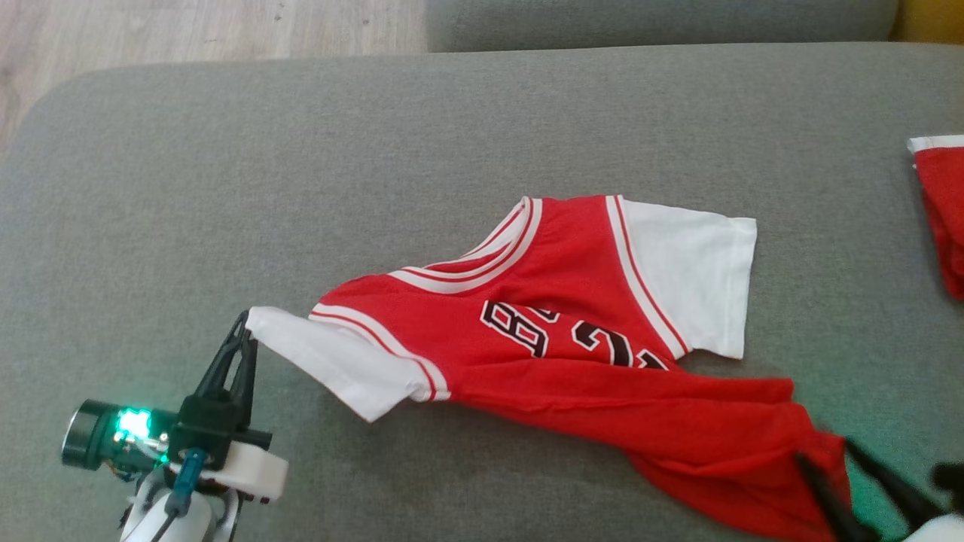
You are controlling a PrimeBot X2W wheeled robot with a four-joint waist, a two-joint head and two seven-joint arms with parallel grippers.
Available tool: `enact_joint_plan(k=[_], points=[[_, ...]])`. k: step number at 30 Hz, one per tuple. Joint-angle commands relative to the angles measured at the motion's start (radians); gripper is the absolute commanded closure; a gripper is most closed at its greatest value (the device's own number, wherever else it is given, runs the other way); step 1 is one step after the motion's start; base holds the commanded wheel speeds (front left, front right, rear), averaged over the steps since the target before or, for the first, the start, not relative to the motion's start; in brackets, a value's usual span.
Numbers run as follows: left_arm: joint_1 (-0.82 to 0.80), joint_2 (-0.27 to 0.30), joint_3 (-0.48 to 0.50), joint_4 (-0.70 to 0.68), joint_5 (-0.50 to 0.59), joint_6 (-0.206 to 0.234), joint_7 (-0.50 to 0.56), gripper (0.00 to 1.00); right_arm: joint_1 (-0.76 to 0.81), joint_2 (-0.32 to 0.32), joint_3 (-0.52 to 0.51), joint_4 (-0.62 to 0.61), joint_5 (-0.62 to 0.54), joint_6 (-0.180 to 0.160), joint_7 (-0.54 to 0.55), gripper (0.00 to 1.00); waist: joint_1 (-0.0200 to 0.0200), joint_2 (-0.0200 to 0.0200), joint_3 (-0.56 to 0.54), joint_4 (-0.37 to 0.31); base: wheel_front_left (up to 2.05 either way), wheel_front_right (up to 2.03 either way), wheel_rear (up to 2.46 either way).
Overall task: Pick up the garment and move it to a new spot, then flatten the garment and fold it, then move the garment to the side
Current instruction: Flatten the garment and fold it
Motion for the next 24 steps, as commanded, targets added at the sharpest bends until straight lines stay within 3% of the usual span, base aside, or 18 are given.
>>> enact_joint_plan(k=[1,7,16,17,18,19,24], points=[[-0.024,0.036,0.043,-0.028,-0.003,0.006,-0.002,1.00,0.004,-0.034,-0.010,-0.033,0.012,0.007,-0.001,0.00,0.0001,0.0000,0.001,0.003,0.00,0.00,0.00],[-0.046,0.039,0.035,-0.038,0.001,0.007,0.014,1.00,-0.023,-0.059,-0.105,-0.079,0.027,0.007,0.048,0.00,0.0001,0.0000,0.017,0.022,0.00,0.00,0.00],[-0.104,0.018,0.011,-0.015,0.005,-0.011,0.003,1.00,-0.153,-0.040,-0.007,0.028,0.059,0.007,0.139,0.00,0.0001,0.0000,0.053,0.058,0.00,0.00,0.00],[-0.108,0.016,0.009,-0.011,0.005,-0.013,0.001,1.00,-0.163,-0.039,0.007,0.040,0.069,0.007,0.143,0.20,0.0001,0.0000,0.054,0.061,0.00,0.00,0.00],[-0.112,0.015,0.008,-0.004,0.003,-0.015,-0.001,1.00,-0.171,-0.039,0.020,0.050,0.083,0.007,0.146,0.72,0.0001,0.0000,0.056,0.063,0.00,0.00,0.00],[-0.116,0.014,0.008,0.002,0.002,-0.017,-0.004,1.00,-0.177,-0.040,0.034,0.056,0.098,0.007,0.151,1.00,0.0001,0.0000,0.057,0.065,0.00,0.00,0.00],[-0.135,0.015,0.008,0.018,-0.003,-0.024,-0.018,1.00,-0.195,-0.076,0.061,0.047,0.141,0.007,0.129,1.00,0.0001,0.0000,0.056,0.060,0.00,0.00,0.00]])
